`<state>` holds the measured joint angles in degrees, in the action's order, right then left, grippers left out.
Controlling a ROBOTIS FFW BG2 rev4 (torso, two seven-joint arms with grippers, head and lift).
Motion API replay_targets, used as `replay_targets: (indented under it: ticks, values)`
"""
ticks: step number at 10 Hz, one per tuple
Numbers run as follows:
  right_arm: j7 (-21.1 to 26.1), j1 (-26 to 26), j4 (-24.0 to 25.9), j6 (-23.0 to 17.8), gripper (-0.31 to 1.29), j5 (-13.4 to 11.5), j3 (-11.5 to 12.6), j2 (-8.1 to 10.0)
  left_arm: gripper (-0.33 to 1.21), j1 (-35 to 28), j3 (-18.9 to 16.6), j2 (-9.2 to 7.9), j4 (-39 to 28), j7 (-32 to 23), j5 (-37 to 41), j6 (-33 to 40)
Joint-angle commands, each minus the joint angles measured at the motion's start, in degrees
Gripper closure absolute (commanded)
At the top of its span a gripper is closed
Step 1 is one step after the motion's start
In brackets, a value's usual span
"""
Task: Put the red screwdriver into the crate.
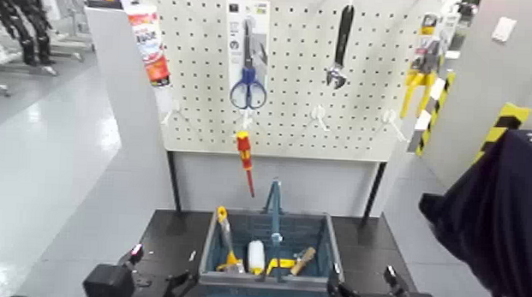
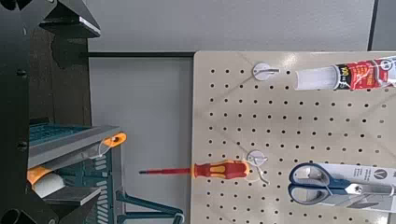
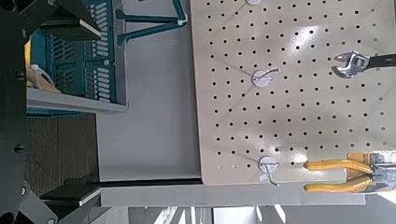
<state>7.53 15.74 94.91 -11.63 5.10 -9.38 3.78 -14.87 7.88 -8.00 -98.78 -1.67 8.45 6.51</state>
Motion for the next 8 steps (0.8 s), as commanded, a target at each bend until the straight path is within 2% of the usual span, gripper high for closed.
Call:
replay_targets:
  ticks: [1, 3, 5, 8]
  values:
    - [0.12, 0.08, -0.08, 0.12, 0.14, 0.09, -0.03, 0.0, 0.12, 0.11, 0.03, 0.0, 0.25, 0.09, 0.34, -0.09]
    - [0.12, 0.08, -0.08, 0.21, 0.14, 0.18, -0.03, -0.09, 0.12, 0.46, 0.03, 0.0, 0.69, 0.35, 0.77, -0.01]
    - [0.12, 0.08, -0.25, 0.21, 0.14, 0.27, -0.03, -0.18, 0.12, 2.57, -0.94, 0.0, 2.18, 4.13, 1.3, -1.33]
    - [0.21, 0.08, -0.43, 0.21, 0.14, 0.44, -0.2, -0.35, 0.12, 8.37, -1.73, -1.05, 5.0, 10.2, 2.09, -4.75]
